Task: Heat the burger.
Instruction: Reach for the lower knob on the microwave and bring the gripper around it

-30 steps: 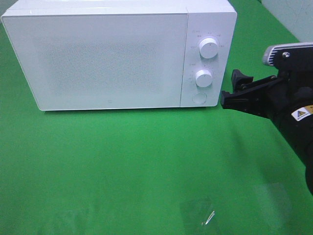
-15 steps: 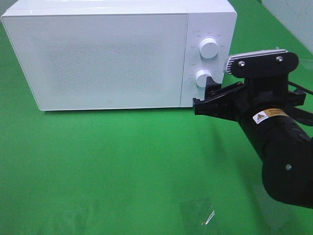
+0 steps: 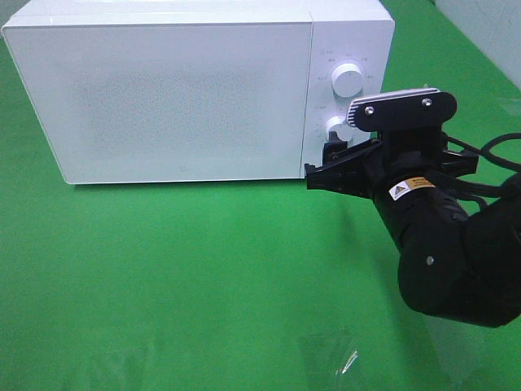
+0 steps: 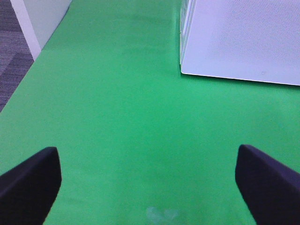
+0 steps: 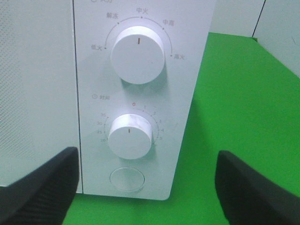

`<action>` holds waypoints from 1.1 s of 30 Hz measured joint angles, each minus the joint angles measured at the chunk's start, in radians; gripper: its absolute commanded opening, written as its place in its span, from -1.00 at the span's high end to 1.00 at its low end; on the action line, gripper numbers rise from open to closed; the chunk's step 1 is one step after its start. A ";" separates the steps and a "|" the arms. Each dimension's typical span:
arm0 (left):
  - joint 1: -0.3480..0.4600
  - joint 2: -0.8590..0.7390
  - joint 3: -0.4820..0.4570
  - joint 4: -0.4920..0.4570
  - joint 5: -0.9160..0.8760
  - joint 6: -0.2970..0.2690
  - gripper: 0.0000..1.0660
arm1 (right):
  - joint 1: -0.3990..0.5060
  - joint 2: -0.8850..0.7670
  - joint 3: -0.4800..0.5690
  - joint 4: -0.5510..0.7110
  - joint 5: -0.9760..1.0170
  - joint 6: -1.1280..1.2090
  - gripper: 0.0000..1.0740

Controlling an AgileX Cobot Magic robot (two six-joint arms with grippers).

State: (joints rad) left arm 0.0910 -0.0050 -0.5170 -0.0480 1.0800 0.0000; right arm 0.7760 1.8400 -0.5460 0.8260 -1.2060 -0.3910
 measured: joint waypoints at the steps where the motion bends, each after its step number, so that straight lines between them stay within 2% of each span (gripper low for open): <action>1: 0.000 0.000 0.000 0.000 0.000 0.000 -0.79 | -0.005 0.009 -0.006 -0.005 0.000 0.003 -0.42; 15: 0.000 0.000 0.000 0.000 0.000 0.000 -0.79 | -0.054 0.121 -0.134 -0.076 0.014 0.014 -0.42; 33: 0.000 0.000 0.000 0.000 0.000 0.000 -0.79 | -0.109 0.210 -0.232 -0.108 0.046 0.035 -0.42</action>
State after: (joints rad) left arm 0.0910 -0.0050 -0.5170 -0.0480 1.0800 0.0000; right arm 0.6670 2.0500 -0.7780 0.7180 -1.1600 -0.3560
